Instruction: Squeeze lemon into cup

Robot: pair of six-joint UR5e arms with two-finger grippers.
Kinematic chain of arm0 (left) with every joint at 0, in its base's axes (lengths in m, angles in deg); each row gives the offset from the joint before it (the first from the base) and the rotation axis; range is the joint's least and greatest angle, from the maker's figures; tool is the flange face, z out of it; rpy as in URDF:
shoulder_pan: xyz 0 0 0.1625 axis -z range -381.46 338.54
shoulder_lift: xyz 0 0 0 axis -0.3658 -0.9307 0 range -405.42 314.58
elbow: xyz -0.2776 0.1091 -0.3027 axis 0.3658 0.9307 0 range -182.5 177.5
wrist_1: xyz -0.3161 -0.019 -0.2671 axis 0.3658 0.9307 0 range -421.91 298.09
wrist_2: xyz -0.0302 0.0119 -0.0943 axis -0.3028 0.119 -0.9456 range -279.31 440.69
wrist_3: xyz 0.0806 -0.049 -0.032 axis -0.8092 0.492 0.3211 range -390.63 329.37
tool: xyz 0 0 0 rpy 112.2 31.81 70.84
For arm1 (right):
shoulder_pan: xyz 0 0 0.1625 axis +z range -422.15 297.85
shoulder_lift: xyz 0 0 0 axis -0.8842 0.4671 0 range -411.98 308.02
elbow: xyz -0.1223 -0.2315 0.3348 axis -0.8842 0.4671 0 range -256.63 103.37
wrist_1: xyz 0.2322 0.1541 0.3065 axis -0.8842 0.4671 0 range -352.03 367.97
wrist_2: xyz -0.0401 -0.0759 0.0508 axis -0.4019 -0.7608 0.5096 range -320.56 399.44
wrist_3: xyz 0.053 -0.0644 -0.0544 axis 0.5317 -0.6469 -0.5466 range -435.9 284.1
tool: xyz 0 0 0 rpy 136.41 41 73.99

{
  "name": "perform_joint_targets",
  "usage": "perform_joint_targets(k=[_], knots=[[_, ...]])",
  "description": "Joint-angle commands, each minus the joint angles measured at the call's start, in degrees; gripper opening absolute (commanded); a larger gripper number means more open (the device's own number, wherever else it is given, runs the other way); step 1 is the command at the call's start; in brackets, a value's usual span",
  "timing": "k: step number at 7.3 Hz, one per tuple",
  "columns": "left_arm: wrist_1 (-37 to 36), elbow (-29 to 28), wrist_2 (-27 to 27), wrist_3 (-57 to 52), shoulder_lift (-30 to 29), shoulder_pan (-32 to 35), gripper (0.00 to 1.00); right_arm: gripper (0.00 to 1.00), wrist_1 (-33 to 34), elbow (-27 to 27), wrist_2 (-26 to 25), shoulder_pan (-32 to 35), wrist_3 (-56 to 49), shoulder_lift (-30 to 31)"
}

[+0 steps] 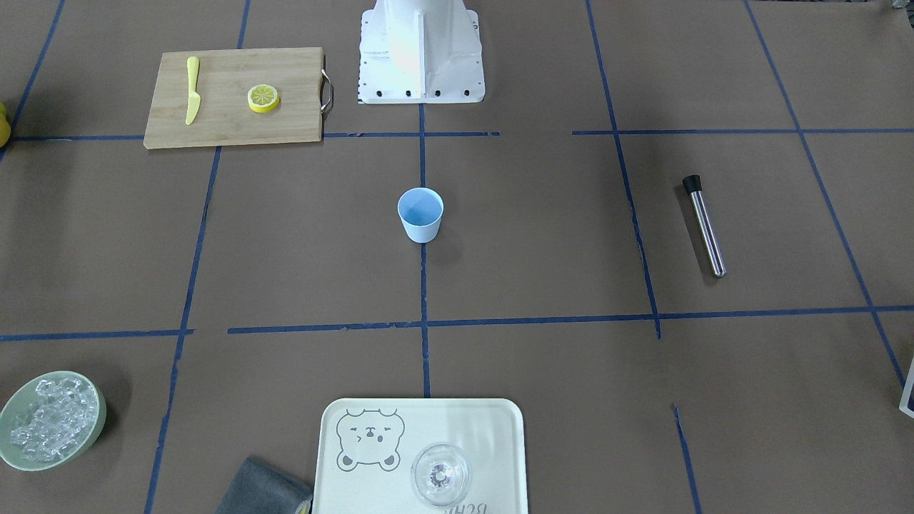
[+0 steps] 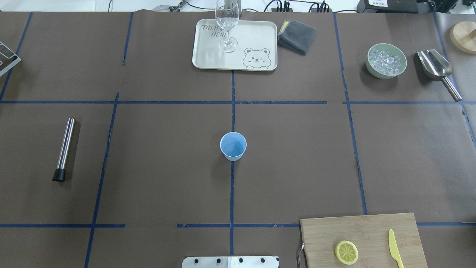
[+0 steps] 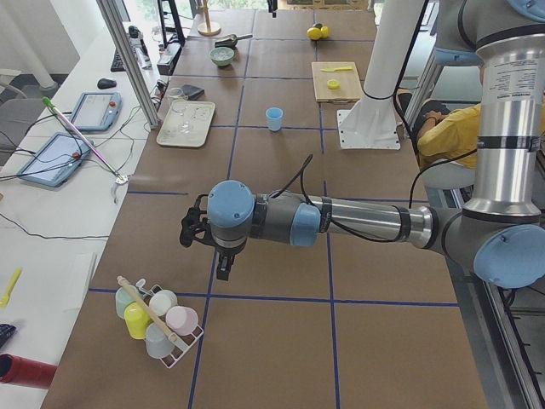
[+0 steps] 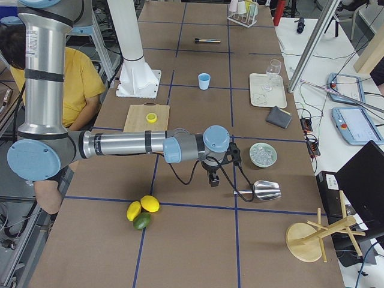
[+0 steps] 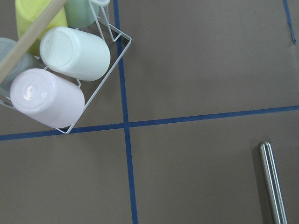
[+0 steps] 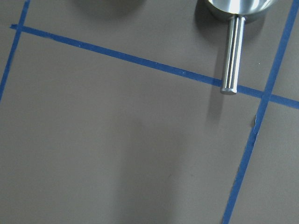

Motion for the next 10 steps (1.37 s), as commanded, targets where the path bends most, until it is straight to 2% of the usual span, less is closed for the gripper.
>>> perform_joint_targets(k=[1, 2, 3, 4, 5, 6, 7, 8, 10], knots=[[3.16, 0.77, -0.38, 0.07, 0.26, -3.5, 1.0, 1.0, -2.29, 0.13, 0.21, -1.6, 3.28, 0.48], [3.17, 1.39, -0.47, 0.42, 0.18, -5.95, 1.0, 1.0, -2.38, -0.66, 0.82, -2.56, 4.26, 0.48], [3.17, 2.18, -0.47, 0.77, 0.18, -7.89, 1.0, 1.0, -2.55, -2.75, 1.61, -6.84, 8.28, 0.48], [3.17, 2.62, -0.47, 2.08, 0.18, -7.99, 1.0, 1.0, -2.64, -6.95, 1.62, -10.45, 14.58, 0.74], [5.17, 2.62, -0.47, 5.31, 0.09, -9.13, 1.0, 1.0, -4.47, -12.65, 0.84, -17.27, 22.3, 2.57], [7.71, 2.54, -0.47, 8.21, 0.18, -10.09, 1.0, 1.0, -10.75, -14.8, 0.31, -21.6, 30.47, 4.16], [8.35, 2.54, -0.47, 10.42, 0.09, -11.06, 1.0, 1.0, -19.08, -15.69, -4.14, -27.73, 35.16, 6.61], [9.74, 2.54, -0.47, 11.83, 0.18, -11.42, 1.0, 1.0, -24.73, -15.96, -5.05, -32.67, 46.17, 6.46], [11.16, 2.54, -0.38, 13.34, 0.18, -11.95, 1.0, 0.97, -37.83, -17.1, -15.11, -47.58, 69.11, 6.28]])
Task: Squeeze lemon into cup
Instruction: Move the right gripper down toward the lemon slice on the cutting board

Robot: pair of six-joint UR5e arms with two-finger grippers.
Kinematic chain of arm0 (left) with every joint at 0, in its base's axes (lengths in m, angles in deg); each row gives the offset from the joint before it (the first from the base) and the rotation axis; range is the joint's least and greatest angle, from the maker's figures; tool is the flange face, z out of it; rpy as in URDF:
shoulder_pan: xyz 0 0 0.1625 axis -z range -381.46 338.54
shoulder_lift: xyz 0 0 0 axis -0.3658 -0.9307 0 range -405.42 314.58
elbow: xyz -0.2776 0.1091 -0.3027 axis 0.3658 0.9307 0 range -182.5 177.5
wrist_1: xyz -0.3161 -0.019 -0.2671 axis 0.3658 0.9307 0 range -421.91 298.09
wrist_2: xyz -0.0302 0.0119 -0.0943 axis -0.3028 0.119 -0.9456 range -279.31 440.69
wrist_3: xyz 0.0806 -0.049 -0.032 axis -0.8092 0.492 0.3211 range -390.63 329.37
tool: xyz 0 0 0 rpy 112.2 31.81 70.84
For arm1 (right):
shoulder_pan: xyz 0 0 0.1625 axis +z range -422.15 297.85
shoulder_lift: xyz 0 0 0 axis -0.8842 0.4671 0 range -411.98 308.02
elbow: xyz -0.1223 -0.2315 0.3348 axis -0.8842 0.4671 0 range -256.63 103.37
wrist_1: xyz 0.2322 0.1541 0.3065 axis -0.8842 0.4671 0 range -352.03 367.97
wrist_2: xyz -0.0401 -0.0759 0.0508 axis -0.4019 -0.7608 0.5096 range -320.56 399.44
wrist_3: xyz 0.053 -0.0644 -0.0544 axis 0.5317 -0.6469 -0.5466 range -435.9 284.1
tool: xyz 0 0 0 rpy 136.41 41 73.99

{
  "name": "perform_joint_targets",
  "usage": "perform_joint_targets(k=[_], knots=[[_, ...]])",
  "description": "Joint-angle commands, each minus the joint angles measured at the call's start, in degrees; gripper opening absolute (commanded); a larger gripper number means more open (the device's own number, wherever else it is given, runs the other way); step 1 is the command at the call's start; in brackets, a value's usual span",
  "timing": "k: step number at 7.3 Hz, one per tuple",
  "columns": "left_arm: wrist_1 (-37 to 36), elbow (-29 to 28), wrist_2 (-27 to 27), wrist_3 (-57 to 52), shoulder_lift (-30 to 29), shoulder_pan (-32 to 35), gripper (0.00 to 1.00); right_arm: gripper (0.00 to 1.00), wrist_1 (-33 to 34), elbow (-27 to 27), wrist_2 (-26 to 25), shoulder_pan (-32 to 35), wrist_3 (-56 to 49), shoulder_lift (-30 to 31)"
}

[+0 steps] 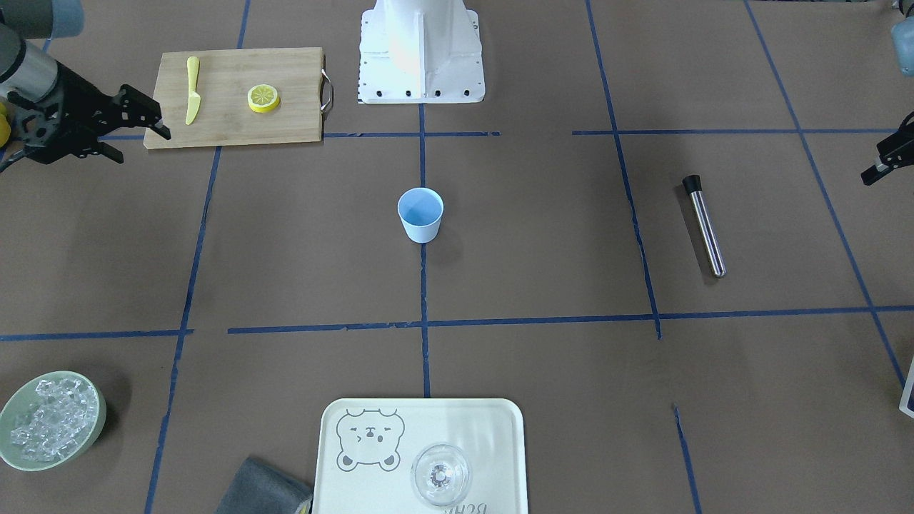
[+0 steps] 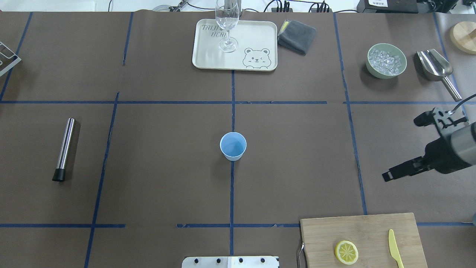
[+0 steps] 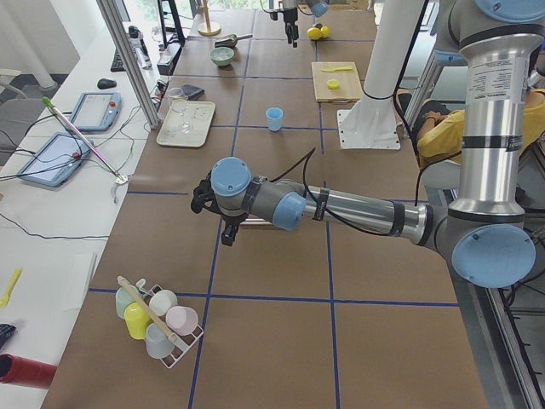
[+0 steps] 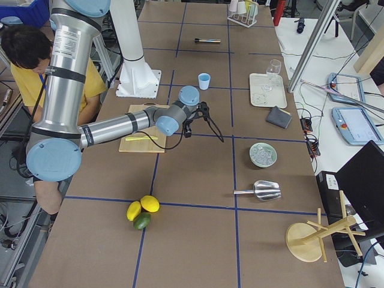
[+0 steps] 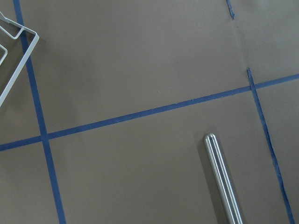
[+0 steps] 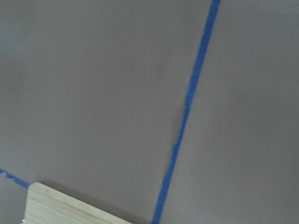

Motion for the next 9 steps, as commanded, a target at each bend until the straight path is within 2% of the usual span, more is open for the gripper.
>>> perform_joint_targets(k=[1, 2, 4, 5, 6, 7, 8, 9], knots=[[0.82, 0.0, 0.04, 0.85, 0.05, -0.28, 1.0, 0.97, -8.22, -3.7, -15.23, -16.46, 19.65, 1.13], [0.82, -0.09, 0.04, 0.85, 0.05, -0.37, 1.0, 0.97, -8.05, -4.6, -19.93, -22.97, 20.66, 1.93], [1.0, -0.09, -0.05, 0.94, 0.05, -0.63, 1.0, 0.98, -7.87, -5.66, -24.18, -30.63, 31.16, 2.28], [1.0, 0.0, 0.03, 0.94, -0.04, -1.24, 1.0, 1.0, -6.83, -6.01, -31.42, -34.42, 32.43, 3.77], [1.0, 0.0, 0.04, 0.94, 0.04, -1.59, 1.0, 1.0, -1.95, -8.71, -35.15, -37.77, 32.97, 3.96], [1.0, 0.0, 0.04, 0.94, -0.04, -1.6, 1.0, 1.0, 8.37, -12.57, -35.62, -38.76, 34.63, 3.61], [1.0, 0.0, 0.04, 0.94, 0.04, -1.6, 1.0, 1.0, 10.48, -13.31, -37.89, -40.86, 38.73, 3.52], [1.0, -0.09, 0.12, 0.94, 0.05, -1.6, 1.0, 1.0, 11.11, -12.62, -42.43, -43.66, 39.99, 3.6]])
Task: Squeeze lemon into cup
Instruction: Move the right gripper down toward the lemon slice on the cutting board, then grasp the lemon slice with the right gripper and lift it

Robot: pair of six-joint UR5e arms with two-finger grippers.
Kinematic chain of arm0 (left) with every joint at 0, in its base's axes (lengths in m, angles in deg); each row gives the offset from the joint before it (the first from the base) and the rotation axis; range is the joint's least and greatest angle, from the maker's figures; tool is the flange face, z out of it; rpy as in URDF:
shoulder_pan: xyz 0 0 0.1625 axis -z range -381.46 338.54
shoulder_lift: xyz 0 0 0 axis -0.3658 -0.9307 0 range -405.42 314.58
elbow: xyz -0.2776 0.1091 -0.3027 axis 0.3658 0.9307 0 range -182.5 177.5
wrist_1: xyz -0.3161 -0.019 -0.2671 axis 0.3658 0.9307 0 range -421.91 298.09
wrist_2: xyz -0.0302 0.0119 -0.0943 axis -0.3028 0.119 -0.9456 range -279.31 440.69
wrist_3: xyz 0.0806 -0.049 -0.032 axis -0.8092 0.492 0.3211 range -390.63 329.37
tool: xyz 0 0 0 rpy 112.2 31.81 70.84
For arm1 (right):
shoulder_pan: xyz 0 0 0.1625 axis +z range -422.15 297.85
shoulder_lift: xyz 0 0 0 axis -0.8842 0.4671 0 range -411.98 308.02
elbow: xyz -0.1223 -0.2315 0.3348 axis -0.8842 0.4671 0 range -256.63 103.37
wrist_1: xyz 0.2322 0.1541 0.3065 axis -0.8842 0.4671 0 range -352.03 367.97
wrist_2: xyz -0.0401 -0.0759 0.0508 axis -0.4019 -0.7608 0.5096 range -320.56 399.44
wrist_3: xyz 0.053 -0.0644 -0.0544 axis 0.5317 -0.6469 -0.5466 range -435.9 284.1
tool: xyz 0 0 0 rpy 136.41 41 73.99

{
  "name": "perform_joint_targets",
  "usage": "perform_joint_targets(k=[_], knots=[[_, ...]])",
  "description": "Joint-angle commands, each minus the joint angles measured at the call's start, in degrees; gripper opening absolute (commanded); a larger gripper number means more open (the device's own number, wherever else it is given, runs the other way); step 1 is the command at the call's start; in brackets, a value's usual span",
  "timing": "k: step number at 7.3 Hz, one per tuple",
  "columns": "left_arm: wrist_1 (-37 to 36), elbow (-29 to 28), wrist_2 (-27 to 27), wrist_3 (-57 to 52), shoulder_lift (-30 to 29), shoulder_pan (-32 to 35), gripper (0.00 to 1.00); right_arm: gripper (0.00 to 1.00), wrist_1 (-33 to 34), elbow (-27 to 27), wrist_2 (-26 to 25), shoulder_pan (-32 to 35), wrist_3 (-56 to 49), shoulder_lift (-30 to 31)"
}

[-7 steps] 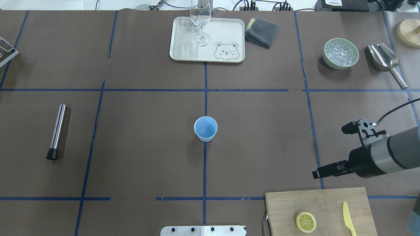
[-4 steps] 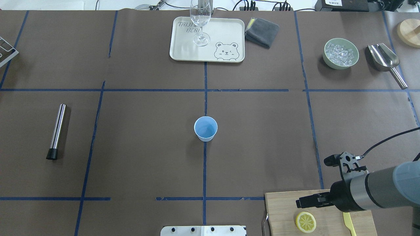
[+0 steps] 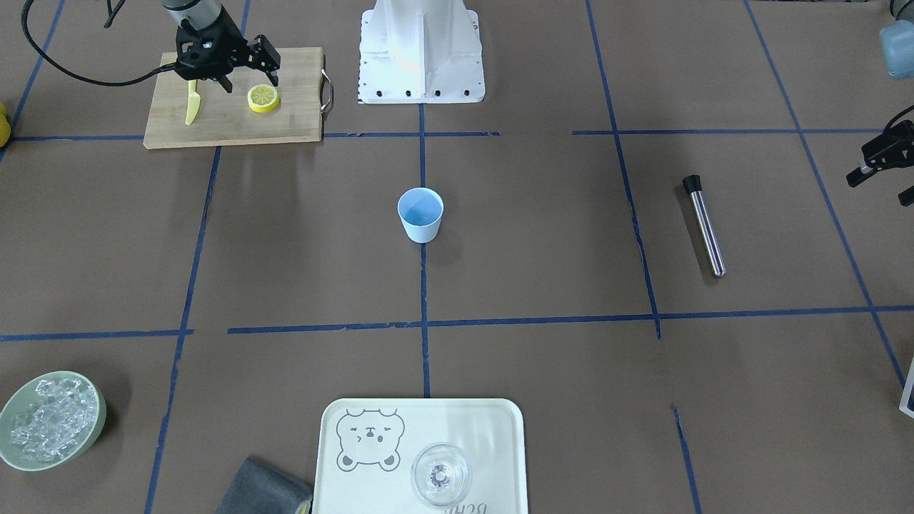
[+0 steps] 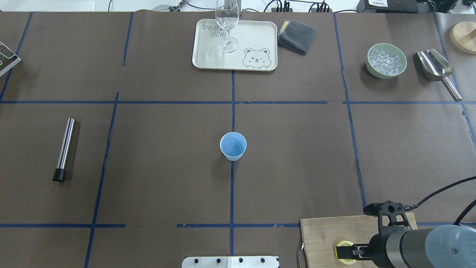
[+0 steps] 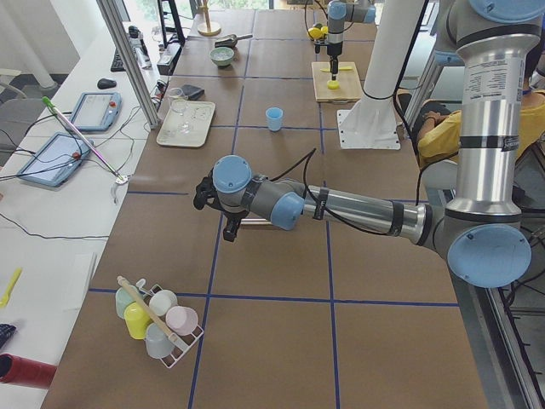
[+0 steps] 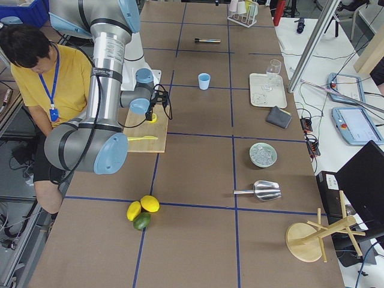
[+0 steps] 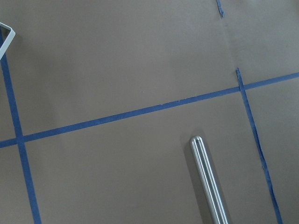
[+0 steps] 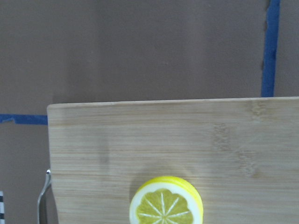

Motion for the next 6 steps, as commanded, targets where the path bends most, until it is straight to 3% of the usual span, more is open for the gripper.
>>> perform_joint_targets(k=[1, 3, 6], knots=[[0.0, -0.16, 0.07, 0.0, 0.03, -0.04, 1.0, 1.0, 3.2, 0.28, -5.55, -3.89, 4.45, -0.16], [0.0, -0.07, 0.07, 0.0, 0.03, -0.13, 1.0, 1.0, 3.29, 3.17, -7.75, -4.51, 6.75, -2.78], [0.0, 0.02, 0.07, 0.0, 0.03, -0.04, 1.0, 1.0, 3.38, 3.01, -7.85, -4.16, 6.75, -3.41]])
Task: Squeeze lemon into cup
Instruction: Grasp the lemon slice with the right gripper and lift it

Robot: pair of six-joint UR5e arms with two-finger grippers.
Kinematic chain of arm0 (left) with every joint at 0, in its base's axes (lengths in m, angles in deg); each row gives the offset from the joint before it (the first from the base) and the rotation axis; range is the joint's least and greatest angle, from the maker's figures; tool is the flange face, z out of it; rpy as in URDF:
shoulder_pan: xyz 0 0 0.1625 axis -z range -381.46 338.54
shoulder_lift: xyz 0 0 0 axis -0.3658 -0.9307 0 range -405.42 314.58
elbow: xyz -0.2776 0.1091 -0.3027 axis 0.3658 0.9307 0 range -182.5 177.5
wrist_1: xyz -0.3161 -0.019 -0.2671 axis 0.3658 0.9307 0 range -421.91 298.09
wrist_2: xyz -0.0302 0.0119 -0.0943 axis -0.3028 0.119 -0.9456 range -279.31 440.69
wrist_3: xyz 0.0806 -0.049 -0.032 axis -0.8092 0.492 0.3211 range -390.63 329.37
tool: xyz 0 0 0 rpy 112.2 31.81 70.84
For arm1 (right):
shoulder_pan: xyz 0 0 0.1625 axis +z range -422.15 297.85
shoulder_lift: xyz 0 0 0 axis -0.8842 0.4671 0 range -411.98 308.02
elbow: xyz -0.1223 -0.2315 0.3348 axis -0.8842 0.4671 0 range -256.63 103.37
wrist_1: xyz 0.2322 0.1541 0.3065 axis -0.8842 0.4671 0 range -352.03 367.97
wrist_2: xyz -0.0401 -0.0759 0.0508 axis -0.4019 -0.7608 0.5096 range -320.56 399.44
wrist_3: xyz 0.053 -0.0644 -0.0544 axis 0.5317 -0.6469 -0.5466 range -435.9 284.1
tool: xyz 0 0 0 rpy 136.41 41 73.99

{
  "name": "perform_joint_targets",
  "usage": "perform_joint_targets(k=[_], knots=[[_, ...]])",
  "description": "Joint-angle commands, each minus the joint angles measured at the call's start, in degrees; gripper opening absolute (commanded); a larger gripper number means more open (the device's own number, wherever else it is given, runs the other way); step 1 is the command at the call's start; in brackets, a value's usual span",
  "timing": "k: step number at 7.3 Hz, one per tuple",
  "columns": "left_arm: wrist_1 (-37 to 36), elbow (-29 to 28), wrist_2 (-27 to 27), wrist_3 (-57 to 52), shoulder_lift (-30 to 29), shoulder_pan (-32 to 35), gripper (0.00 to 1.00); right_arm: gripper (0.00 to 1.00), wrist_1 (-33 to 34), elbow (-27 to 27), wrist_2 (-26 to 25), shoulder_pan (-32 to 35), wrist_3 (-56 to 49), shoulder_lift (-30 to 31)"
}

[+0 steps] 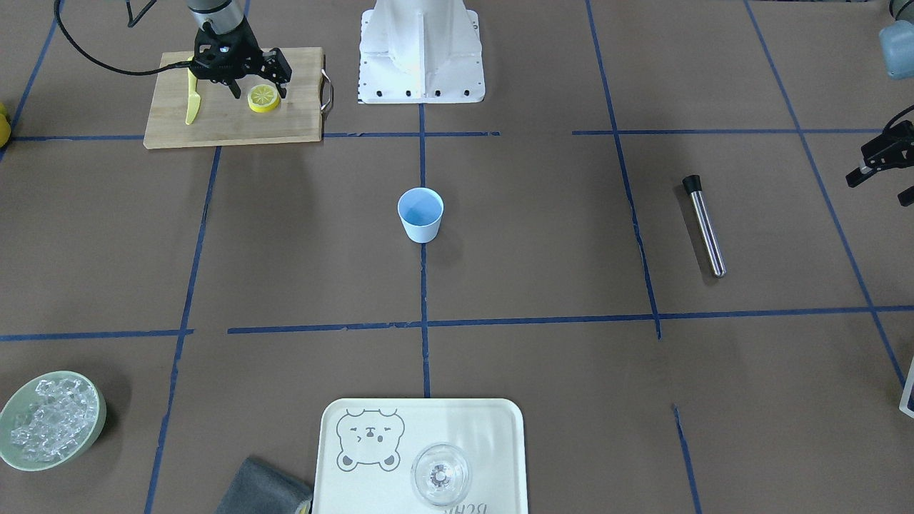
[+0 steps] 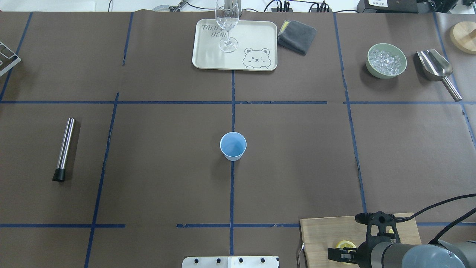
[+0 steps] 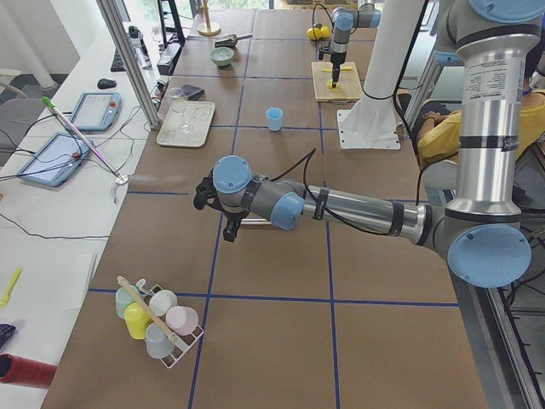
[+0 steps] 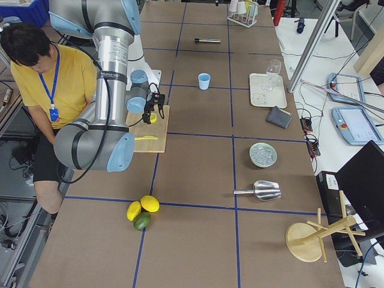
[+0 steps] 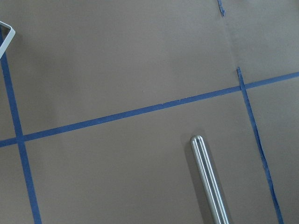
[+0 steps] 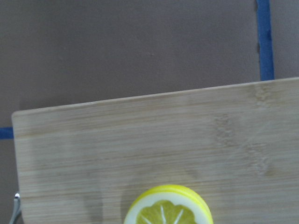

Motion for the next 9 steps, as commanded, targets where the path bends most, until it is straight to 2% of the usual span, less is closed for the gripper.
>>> perform_joint_targets(k=[1, 4, 6, 7, 9], knots=[[-0.04, 0.02, 0.0, 0.0, 0.0, 0.01, 1.0, 0.97, 0.02, -0.01, -0.07, 0.14, 0.05, -0.06], [-0.04, -0.07, 0.0, -0.17, 0.09, 0.01, 1.0, 0.68, 0.11, 0.17, -0.86, 0.23, 0.05, 0.03], [-0.04, 0.02, 0.18, -0.26, 0.09, 0.01, 1.0, 0.66, 0.11, 0.08, -0.86, 0.32, 0.05, 0.2], [-0.04, 0.02, 0.18, -0.18, 0.09, 0.01, 1.0, 0.58, 0.11, -0.01, -0.95, 0.4, 0.05, 0.11], [-0.04, 0.02, 0.18, -0.18, 0.09, 0.01, 1.0, 0.56, 0.02, -0.53, -0.86, 1.8, 0.05, 0.2]])
